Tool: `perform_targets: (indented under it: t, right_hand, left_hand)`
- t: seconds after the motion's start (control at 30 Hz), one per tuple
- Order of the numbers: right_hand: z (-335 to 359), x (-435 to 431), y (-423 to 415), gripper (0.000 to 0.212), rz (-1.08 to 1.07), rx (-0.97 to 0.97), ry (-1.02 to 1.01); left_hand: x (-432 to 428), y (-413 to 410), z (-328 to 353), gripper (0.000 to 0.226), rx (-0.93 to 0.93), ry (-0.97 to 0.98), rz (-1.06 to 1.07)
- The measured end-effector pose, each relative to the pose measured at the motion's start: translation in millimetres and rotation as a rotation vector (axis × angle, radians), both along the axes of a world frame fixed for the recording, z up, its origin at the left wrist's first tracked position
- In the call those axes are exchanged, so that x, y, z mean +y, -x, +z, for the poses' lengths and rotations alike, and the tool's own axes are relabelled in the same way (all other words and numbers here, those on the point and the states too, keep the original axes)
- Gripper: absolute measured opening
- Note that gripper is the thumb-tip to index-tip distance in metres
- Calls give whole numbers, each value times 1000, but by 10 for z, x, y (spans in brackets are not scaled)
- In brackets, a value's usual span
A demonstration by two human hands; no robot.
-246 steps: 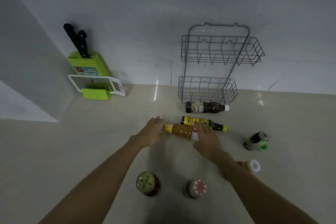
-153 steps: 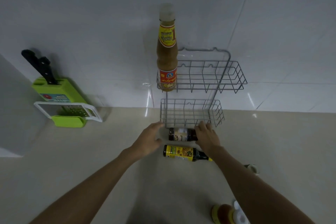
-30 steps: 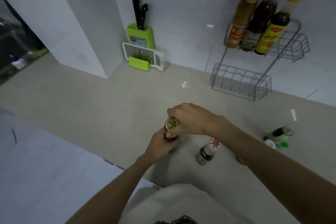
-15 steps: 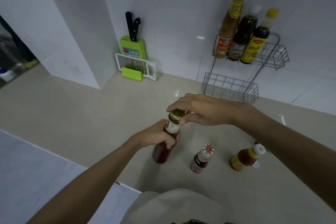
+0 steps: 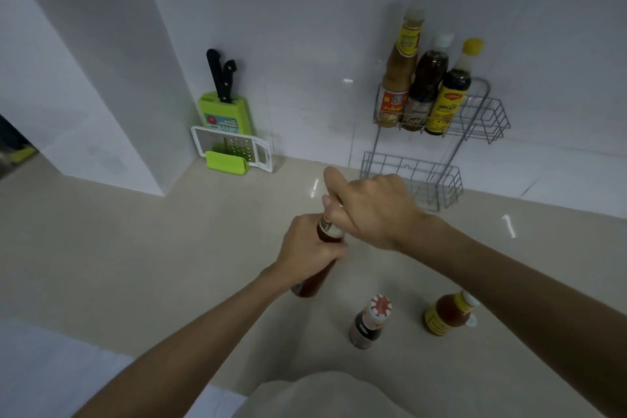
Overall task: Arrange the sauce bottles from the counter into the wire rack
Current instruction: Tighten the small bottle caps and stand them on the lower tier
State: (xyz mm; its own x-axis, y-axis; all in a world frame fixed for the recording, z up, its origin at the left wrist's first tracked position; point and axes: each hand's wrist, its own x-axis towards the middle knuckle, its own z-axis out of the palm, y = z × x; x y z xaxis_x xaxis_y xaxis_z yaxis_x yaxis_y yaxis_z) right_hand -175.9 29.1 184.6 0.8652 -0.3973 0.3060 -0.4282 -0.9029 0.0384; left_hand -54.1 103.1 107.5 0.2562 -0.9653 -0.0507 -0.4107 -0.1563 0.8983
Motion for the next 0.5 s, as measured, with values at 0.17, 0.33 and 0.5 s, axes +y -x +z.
perform_targets:
  t: [0.17,0.33,0.5]
  right_hand:
    - [-45,-15,-65,34,-250,295,-150]
    - [-67,68,-31,34,-423,-154,-433]
    - [80,-268,-85,29,-519,-280,-783]
  left_hand:
    - [-189,-64,-70,14,-34,-164,-73]
    - [-96,87,34,12,-237,-79,100]
    - [-217,234,214,26,-340,62,171]
